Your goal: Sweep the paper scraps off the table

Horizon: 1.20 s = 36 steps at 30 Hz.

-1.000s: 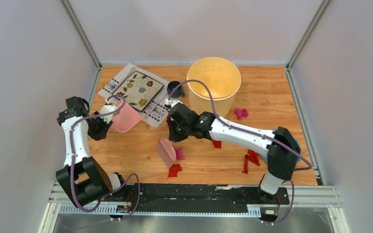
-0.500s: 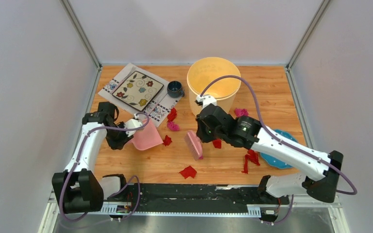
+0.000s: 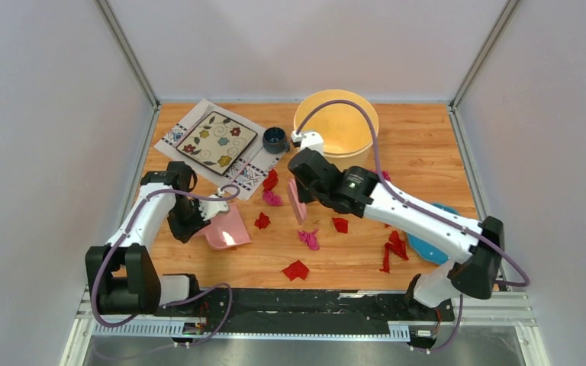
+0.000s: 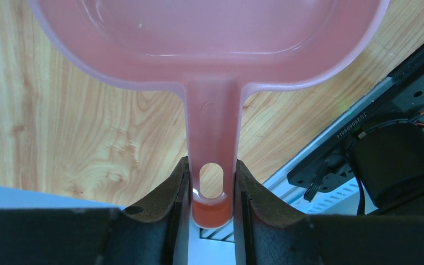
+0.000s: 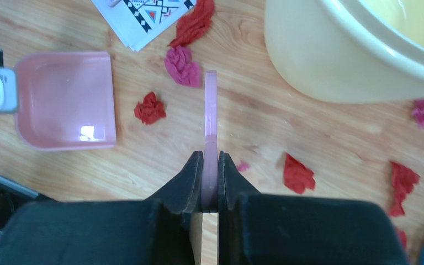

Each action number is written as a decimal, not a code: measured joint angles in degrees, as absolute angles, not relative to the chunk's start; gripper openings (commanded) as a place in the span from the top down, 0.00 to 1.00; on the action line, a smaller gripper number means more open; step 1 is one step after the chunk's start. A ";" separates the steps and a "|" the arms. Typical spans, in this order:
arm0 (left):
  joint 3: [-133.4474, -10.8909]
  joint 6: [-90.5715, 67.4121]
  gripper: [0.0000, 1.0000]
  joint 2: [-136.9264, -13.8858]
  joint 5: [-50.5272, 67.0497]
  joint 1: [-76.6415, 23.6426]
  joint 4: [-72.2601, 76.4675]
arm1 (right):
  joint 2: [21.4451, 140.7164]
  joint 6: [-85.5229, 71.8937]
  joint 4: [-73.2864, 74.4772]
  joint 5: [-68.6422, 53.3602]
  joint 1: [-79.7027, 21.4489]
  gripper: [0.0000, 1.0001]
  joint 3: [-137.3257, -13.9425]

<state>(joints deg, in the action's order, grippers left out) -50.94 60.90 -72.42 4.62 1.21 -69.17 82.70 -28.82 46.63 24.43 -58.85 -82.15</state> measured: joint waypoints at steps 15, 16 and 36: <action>-50.09 57.69 1.00 -76.23 4.34 -3.99 -67.61 | 102.96 -27.59 42.89 18.26 -59.90 1.00 -92.44; -50.09 57.49 1.00 -76.47 4.45 -4.12 -67.42 | 103.44 -27.73 42.17 16.73 -60.16 1.00 -93.03; -49.36 56.21 1.00 -77.23 10.44 -4.82 -65.04 | 97.93 -27.00 37.58 8.95 -61.87 1.00 -95.94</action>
<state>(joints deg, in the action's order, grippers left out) -49.36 56.21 -77.23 10.44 -4.82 -65.04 97.93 -27.00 37.58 8.95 -61.87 -95.94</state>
